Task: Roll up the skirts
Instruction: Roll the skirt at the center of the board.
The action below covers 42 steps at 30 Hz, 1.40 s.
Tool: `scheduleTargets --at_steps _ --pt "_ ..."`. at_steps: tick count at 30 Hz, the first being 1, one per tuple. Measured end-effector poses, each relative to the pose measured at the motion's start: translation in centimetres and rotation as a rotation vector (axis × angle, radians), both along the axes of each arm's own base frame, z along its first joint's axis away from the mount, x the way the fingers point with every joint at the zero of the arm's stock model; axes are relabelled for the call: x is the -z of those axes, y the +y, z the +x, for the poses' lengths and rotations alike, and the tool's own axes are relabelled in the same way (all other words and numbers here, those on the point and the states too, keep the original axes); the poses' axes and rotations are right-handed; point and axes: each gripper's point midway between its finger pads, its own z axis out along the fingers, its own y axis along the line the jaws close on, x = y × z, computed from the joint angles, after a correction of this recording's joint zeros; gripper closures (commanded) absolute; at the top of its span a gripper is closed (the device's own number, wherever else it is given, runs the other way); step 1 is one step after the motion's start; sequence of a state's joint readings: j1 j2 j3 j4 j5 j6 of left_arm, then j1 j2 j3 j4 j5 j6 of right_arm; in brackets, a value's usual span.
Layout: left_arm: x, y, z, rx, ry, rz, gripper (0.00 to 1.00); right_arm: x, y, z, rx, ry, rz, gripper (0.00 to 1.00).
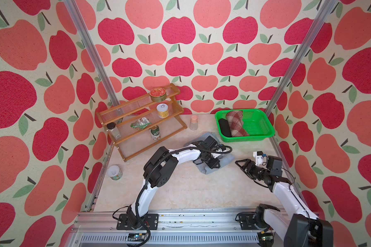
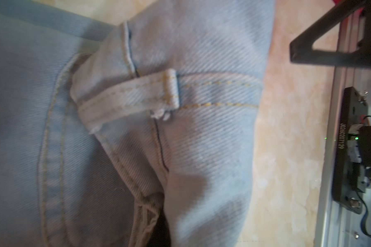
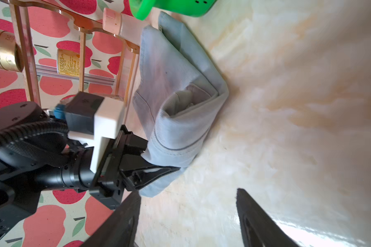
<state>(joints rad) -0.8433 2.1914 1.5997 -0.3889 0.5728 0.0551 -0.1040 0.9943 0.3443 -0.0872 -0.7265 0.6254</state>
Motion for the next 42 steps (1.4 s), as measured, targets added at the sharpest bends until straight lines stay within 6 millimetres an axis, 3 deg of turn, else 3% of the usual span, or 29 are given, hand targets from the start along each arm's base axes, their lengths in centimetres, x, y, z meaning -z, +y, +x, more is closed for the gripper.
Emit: scheduleTargets --at_steps 2,8,14,29,31,34,38,42 --pt "0.0 -0.2 0.0 -0.008 0.063 -0.033 1.0 0.6 0.9 -0.3 -0.03 0.012 0.011 0.15" --pt "0.2 -0.8 -0.1 -0.024 0.23 -0.12 1.0 1.8 3.1 0.3 -0.107 0.015 0.015 0.15" --pt "0.2 -1.3 -0.2 -0.03 0.335 -0.176 1.0 4.0 3.5 1.3 -0.104 0.057 0.022 0.14" --pt "0.2 -1.8 -0.4 0.011 0.531 -0.249 1.0 4.4 5.5 5.0 -0.161 -0.063 0.08 0.2" --pt "0.2 -1.8 -0.4 0.011 0.543 -0.243 1.0 4.5 5.8 5.3 -0.168 -0.072 0.085 0.25" --pt "0.2 -1.8 -0.4 0.007 0.549 -0.229 1.0 4.9 5.9 5.6 -0.165 -0.063 0.094 0.45" --pt "0.4 -1.8 -0.2 -0.005 0.519 -0.205 0.79 5.2 6.3 6.1 -0.162 -0.034 0.109 0.71" --pt "-0.2 -1.1 0.1 -0.027 0.423 -0.17 0.59 5.0 6.6 6.4 -0.162 -0.021 0.118 0.81"
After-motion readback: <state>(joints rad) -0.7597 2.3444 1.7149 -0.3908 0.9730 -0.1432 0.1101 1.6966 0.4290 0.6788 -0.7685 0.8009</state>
